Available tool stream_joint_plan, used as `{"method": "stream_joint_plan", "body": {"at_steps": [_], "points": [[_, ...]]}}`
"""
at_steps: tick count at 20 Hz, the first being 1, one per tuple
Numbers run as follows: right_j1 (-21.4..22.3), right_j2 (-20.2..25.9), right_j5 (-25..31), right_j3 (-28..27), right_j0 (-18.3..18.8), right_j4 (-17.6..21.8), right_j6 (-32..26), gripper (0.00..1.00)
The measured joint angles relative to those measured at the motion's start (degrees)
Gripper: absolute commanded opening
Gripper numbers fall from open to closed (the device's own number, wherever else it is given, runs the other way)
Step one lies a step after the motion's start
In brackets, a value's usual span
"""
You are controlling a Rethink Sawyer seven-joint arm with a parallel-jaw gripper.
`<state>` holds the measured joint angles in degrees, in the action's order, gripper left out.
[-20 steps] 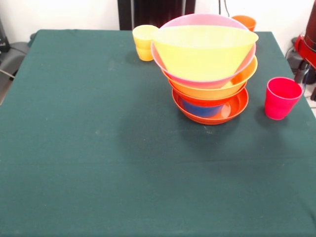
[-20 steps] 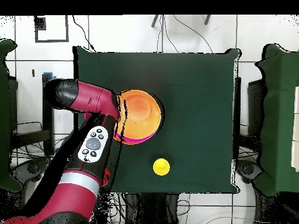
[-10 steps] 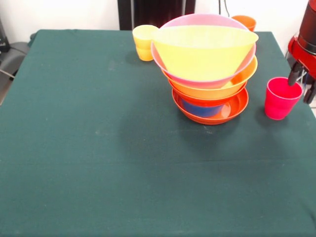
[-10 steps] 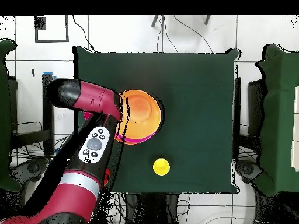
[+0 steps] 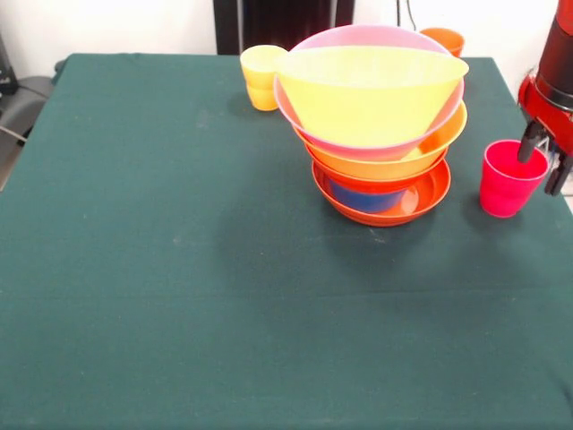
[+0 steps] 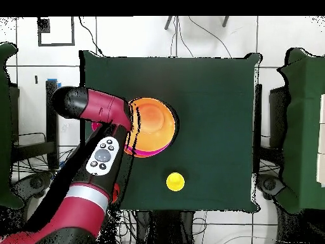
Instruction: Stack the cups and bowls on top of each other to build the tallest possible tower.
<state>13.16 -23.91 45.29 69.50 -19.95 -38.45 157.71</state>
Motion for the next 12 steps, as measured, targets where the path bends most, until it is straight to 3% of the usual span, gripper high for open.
{"method": "stream_joint_plan", "body": {"at_steps": [12], "points": [[-4.32, 0.23, -0.01, -1.02, -2.41, -2.26, 0.61, 1.0]]}}
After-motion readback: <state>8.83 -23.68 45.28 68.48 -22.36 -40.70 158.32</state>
